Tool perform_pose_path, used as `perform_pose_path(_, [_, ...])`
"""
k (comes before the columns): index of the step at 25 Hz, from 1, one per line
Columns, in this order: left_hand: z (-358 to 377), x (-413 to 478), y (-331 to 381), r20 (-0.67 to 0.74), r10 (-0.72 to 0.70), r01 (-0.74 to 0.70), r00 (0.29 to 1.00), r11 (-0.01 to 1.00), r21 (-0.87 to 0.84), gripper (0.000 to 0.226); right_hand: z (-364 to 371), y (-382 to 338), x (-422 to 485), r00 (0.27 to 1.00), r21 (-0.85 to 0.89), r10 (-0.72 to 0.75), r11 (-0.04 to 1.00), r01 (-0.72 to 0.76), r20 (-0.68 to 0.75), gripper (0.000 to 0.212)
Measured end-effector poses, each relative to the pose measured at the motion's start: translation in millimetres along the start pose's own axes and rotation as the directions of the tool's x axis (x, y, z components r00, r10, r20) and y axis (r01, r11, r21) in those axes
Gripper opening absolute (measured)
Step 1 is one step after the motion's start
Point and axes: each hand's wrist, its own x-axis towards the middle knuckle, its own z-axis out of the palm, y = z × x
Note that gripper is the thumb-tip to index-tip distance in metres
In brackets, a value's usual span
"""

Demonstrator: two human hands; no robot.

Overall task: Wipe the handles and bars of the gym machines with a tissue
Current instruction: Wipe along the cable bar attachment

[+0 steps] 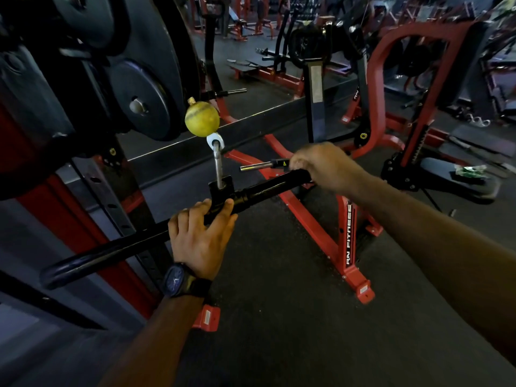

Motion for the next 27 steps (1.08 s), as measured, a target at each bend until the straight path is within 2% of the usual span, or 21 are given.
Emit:
perform_pose_path(2, [1,0,1,0.001,0.000,0.000,1.000,1.000,0.008,0.037,-5,14,3,0.994,-0.069,0.102,0.992,-0.105,-0.047,0.014])
perform_pose_path(3, [1,0,1,0.001,-0.002,0.002,1.000,1.000,0.009,0.037,-6,17,3,0.994,-0.081,0.092,0.992,-0.097,-0.059,0.014])
perform_pose_path(6, [3,1,0,-0.001,-0.006,0.006,1.000,1.000,-0.002,0.035,7,9,1,0.998,-0.083,-0.046,0.995,0.049,0.033,0.017])
perform_pose_path(7, [3,1,0,-0.004,-0.003,0.003,1.000,1.000,-0.001,0.036,9,14,2,0.999,-0.122,-0.041,0.992,0.042,0.011,0.018])
perform_pose_path(10, [2,-2,-2,0.003,0.005,-0.005,1.000,1.000,-0.005,0.037,7,40,1,0.984,-0.181,0.106,0.975,-0.130,-0.141,0.014])
perform_pose_path(12, [4,-1,-3,-0.007,0.003,-0.003,1.000,1.000,-0.002,0.036,16,50,0,0.984,-0.212,0.074,0.971,-0.109,-0.164,0.019])
perform_pose_path(14, [5,0,-3,-0.012,0.002,-0.002,1.000,1.000,0.001,0.036,24,50,1,0.976,-0.126,0.082,0.986,-0.109,-0.204,0.020])
perform_pose_path(15, [6,0,-3,-0.011,0.005,-0.005,1.000,1.000,0.006,0.036,29,50,3,0.976,-0.093,0.071,0.991,-0.092,-0.206,0.019])
perform_pose_path(17, [7,1,-3,-0.003,0.010,-0.010,1.000,1.000,0.015,0.038,31,50,-1,0.980,-0.153,0.029,0.987,-0.059,-0.194,0.009])
perform_pose_path(19, [7,2,-4,0.014,0.010,-0.010,1.000,1.000,0.009,0.039,30,52,-7,0.951,-0.185,0.108,0.969,-0.166,-0.289,0.024])
perform_pose_path(20, [8,1,-4,0.016,0.013,-0.013,1.000,1.000,0.003,0.039,31,50,-15,0.911,-0.155,0.196,0.951,-0.266,-0.362,0.026])
perform_pose_path(22, [8,0,-5,0.008,0.027,-0.027,1.000,1.000,-0.004,0.038,48,37,-31,0.767,0.070,0.367,0.918,-0.392,-0.527,0.019])
perform_pose_path(23, [8,1,-7,0.005,0.040,-0.040,0.999,0.999,-0.010,0.038,59,23,-39,0.647,0.254,0.449,0.891,-0.377,-0.616,0.022])
perform_pose_path(24, [8,2,-9,0.006,0.053,-0.053,0.999,0.998,-0.019,0.038,68,4,-43,0.468,0.505,0.589,0.807,-0.306,-0.659,0.023])
perform_pose_path(25, [7,3,-11,0.008,0.069,-0.069,0.998,0.997,-0.023,0.037,78,-10,-43,0.245,0.746,0.752,0.651,-0.138,-0.611,0.023])
perform_pose_path(26, [6,3,-14,0.006,0.084,-0.084,0.996,0.996,-0.025,0.037,83,-22,-39,0.073,0.918,0.917,0.387,0.081,-0.393,0.022])
perform_pose_path(27, [4,4,-15,0.001,0.093,-0.093,0.996,0.995,-0.026,0.037,88,-27,-32,0.007,0.957,0.993,0.110,0.267,-0.116,0.022])
